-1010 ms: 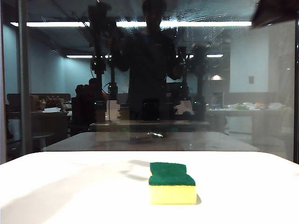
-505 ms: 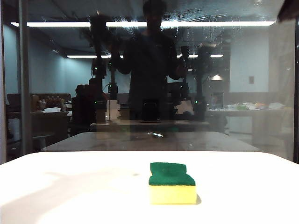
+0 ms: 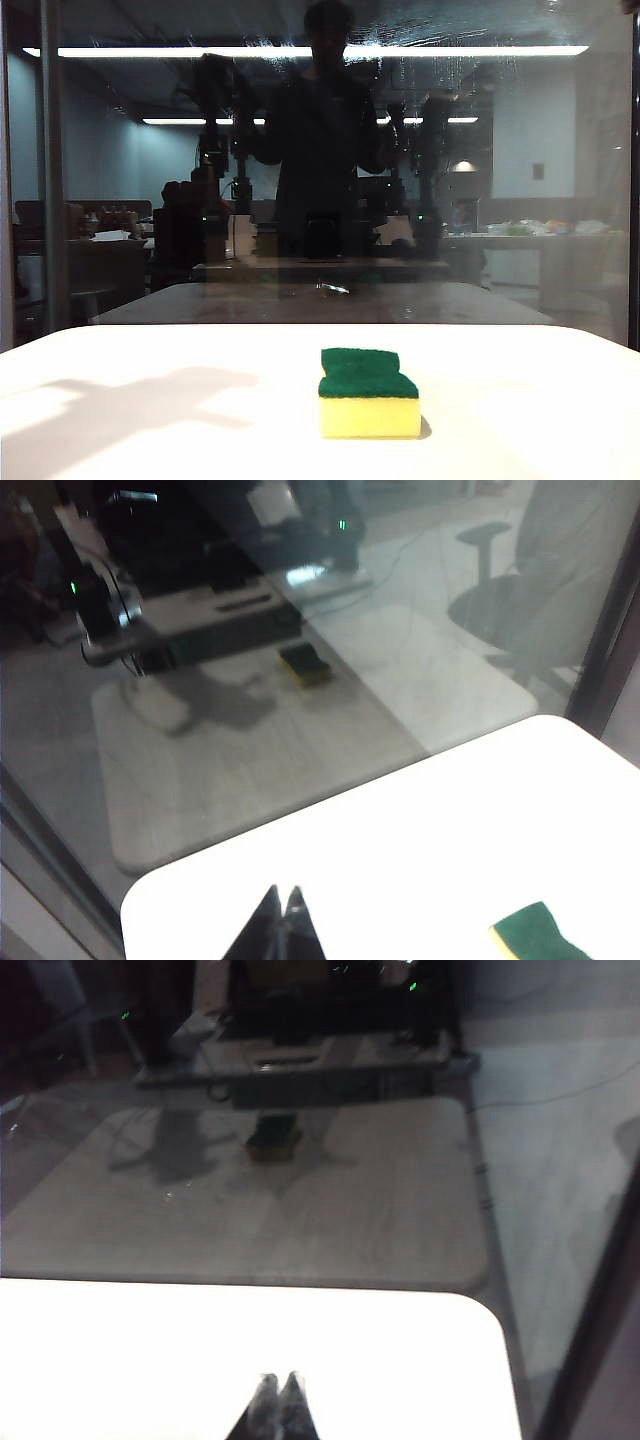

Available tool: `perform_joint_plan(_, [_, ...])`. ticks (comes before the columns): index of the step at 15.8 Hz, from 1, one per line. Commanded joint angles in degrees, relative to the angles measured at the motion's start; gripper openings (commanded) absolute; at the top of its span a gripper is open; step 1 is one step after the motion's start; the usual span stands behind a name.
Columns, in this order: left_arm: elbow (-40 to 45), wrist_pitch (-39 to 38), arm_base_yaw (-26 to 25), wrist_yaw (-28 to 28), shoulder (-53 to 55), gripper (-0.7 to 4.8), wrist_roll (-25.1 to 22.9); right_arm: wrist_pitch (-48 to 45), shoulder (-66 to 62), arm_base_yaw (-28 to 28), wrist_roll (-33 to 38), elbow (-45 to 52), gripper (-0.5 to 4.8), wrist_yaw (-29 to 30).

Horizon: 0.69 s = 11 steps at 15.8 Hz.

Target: Reach upward to find where there is water on the glass, pick up the sponge from the table, dry the water, and finally place the sponge back on the table.

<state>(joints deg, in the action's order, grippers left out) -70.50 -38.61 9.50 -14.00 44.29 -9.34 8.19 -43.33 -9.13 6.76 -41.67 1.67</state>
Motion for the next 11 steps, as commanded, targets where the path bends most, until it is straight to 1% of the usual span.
perform_joint_plan(1, [4.63,5.20,-0.07,2.32,-2.05,-0.05,1.46,-0.50,4.70,-0.04,1.27,4.98,-0.09,-0.52])
perform_joint_plan(3, [8.17,8.48,-0.07,2.54,-3.74,-0.05,4.28,-0.42,7.78,-0.04,1.90,8.17,-0.09,-0.59])
perform_joint_plan(4, [9.73,9.66,-0.07,2.97,-4.76,-0.05,4.96,-0.46,9.16,-0.04,1.92,9.38,-0.09,-0.68])
perform_joint_plan(6, [13.46,12.11,-0.04,4.17,-7.26,-0.05,5.33,-0.48,11.45,-0.04,2.03,11.43,-0.09,-1.03])
perform_joint_plan(8, [17.27,12.15,-0.07,4.37,-10.05,-0.05,5.29,-0.15,13.18,-0.02,2.03,12.63,-0.09,-3.04])
perform_joint_plan(11, [22.91,13.33,-0.07,6.34,-14.27,-0.05,5.33,-0.26,14.19,0.00,2.03,13.16,-0.09,-3.26])
